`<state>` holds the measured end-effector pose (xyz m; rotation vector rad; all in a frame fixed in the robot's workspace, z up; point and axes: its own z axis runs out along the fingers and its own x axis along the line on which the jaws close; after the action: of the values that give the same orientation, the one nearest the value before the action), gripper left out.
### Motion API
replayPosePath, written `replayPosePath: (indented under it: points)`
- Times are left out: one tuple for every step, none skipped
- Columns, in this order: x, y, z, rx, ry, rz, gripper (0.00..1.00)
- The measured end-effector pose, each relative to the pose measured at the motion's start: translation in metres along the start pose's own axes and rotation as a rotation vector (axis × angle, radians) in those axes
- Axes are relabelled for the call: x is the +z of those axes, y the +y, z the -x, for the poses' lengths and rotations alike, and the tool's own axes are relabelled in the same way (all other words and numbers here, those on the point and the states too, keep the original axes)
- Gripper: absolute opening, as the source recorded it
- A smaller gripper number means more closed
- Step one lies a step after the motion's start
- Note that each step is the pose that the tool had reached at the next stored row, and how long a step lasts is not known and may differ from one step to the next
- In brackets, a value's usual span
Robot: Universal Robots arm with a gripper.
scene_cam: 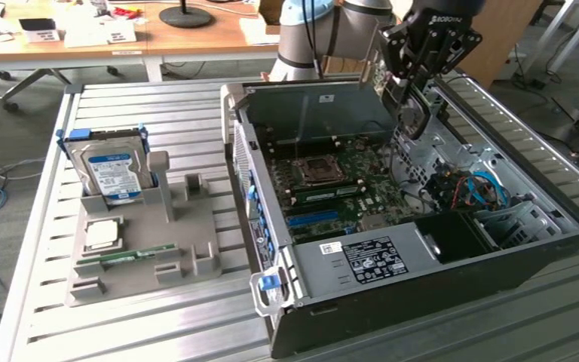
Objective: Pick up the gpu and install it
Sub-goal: 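Pick up the gpu and move the gpu toward the slot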
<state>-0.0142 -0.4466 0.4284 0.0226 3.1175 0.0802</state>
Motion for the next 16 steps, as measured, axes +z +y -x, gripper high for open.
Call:
replayPosePath:
  points:
    - [0.0001, 0.0, 0.002, 0.0, 0.0, 0.0, 0.27]
    - [0.0001, 0.0001, 0.004, 0.0, 0.0, 0.0, 0.27]
    - [0.0001, 0.0001, 0.006, 0.0, 0.0, 0.0, 0.27]
    - [0.0002, 0.0001, 0.007, 0.0, 0.0001, 0.0, 0.27]
    - [0.0002, 0.0001, 0.008, 0.0, 0.0, 0.0, 0.27]
    - [0.0002, 0.0001, 0.008, 0.0, 0.0, 0.0, 0.27]
    - [0.0002, 0.0001, 0.008, 0.0, 0.0, 0.0, 0.27]
    - [0.0002, 0.0001, 0.008, 0.0, 0.0, 0.0, 0.27]
    - [0.0002, 0.0001, 0.008, 0.0, 0.0, 0.0, 0.27]
    - [0.0002, 0.0001, 0.008, 0.0, 0.0, 0.0, 0.27]
    - [0.0002, 0.0001, 0.009, 0.0, 0.0, 0.0, 0.27]
    - [0.0002, 0.0001, 0.009, 0.001, 0.0, 0.0, 0.27]
    - [0.0002, 0.0001, 0.009, 0.003, -0.0001, 0.0, 0.27]
    - [0.0002, 0.0001, 0.01, 0.004, -0.0002, -0.0001, 0.27]
    - [0.0003, 0.0002, 0.011, 0.005, -0.0003, -0.0001, 0.27]
    - [0.0003, 0.0002, 0.012, 0.005, -0.0003, -0.0001, 0.27]
